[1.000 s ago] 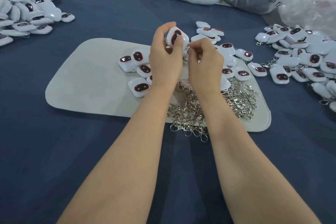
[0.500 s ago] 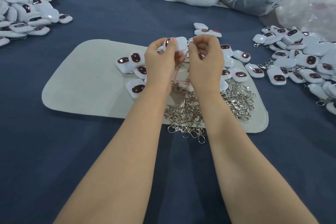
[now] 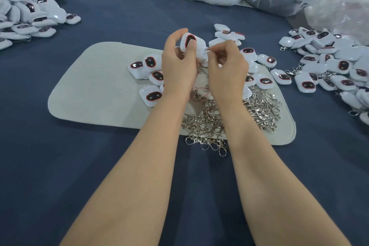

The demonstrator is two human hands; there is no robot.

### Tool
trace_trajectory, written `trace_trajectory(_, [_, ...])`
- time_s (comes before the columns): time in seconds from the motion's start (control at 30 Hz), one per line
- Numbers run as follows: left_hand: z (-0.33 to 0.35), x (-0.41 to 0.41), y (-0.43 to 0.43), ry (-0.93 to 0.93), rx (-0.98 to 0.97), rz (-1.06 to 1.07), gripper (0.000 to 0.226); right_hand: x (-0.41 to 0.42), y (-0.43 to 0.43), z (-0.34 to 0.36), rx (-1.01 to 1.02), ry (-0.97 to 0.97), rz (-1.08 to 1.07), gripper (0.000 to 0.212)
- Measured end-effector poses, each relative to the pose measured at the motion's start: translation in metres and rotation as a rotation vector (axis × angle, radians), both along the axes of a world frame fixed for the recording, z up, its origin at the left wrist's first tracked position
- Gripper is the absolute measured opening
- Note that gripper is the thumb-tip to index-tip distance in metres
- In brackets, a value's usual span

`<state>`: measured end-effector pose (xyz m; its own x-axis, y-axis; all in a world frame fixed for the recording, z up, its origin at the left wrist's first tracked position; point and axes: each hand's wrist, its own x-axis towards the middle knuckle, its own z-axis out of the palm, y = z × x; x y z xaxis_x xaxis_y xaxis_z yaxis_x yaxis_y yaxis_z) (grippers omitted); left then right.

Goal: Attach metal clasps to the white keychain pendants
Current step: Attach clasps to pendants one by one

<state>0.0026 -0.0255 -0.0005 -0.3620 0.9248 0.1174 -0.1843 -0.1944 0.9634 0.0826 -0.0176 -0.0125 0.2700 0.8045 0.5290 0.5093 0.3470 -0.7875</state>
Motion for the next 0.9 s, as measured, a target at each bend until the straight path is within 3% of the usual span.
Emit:
trace_trajectory(0.3, [-0.001, 0.001, 0.004, 0.168, 0.105, 0.04, 0.027, 0.0, 0.0, 0.0, -0.058, 0.013, 0.021, 0.011])
trace_trajectory(0.43, [-0.002, 0.0, 0.005, 0.258, 0.101, 0.041, 0.03, -0.002, 0.002, 0.003, -0.159, 0.004, 0.118, 0.027])
trace_trajectory(0.53, [-0.002, 0.001, 0.004, 0.302, 0.105, 0.027, 0.035, -0.003, 0.002, 0.006, -0.195, -0.023, 0.169, 0.02])
trace_trajectory(0.63, [-0.004, 0.002, 0.004, 0.25, 0.061, 0.023, 0.045, -0.002, 0.002, 0.008, -0.208, 0.133, 0.193, 0.009])
trace_trajectory(0.77, [-0.005, -0.001, 0.008, 0.133, -0.022, 0.011, 0.025, 0.0, 0.002, 0.008, -0.214, 0.25, 0.188, 0.006])
trace_trajectory(0.9, [-0.004, -0.003, 0.006, 0.12, 0.018, -0.012, 0.007, -0.001, 0.001, 0.009, -0.225, 0.254, 0.178, 0.01])
